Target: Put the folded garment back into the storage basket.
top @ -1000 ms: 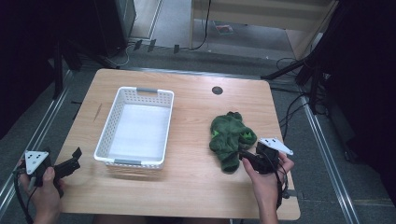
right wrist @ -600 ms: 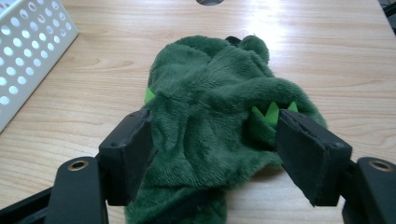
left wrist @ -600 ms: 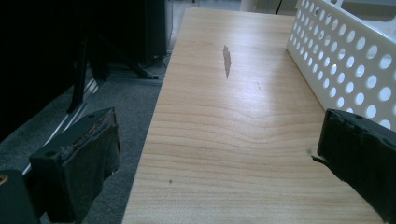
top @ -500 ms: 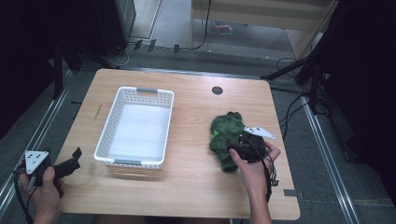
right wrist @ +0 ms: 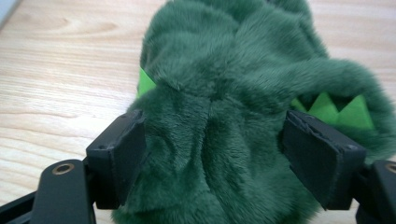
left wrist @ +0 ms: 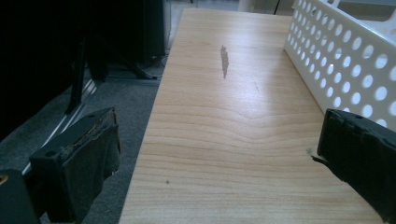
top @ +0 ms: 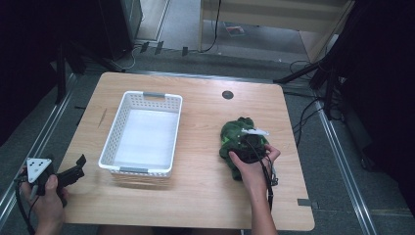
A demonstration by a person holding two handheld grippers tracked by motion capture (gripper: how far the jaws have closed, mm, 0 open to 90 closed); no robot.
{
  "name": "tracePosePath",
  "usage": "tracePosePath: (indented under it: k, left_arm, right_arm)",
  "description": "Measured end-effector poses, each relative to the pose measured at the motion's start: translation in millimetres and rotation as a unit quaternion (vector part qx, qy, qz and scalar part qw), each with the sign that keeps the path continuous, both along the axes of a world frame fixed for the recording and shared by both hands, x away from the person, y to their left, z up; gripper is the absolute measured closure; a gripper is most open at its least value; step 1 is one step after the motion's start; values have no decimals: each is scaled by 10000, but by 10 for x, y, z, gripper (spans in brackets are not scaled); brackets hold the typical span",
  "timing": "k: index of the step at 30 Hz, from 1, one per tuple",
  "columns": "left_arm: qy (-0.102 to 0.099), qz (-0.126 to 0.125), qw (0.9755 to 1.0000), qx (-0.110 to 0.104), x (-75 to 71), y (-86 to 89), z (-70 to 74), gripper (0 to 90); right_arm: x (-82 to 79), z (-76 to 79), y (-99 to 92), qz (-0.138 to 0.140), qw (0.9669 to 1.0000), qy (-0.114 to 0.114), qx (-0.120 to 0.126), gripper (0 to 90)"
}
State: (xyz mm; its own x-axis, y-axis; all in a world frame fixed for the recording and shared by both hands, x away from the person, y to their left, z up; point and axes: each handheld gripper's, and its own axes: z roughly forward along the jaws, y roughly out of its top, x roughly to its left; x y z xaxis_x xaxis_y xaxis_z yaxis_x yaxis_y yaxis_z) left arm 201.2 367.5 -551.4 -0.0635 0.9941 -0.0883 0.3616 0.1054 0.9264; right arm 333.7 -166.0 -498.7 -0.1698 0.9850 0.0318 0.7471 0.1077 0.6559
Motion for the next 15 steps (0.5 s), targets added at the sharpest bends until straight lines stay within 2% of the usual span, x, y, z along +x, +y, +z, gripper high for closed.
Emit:
tracePosePath:
  k: [3, 10, 15]
  left_arm:
    - [4, 31, 10000, 8, 0, -4, 1, 65]
    - [-2, 4, 9999, -106, -4, 16, 1, 71]
    - [-24, 18, 10000, -80, -7, 13, 0, 70]
  right_arm:
    - [42, -69, 5, -39, 10000, 77, -38, 209]
    - [105, -187, -24, -148, 9995, 282, -15, 175]
    - [122, -264, -49, -148, 9990, 396, 135, 164]
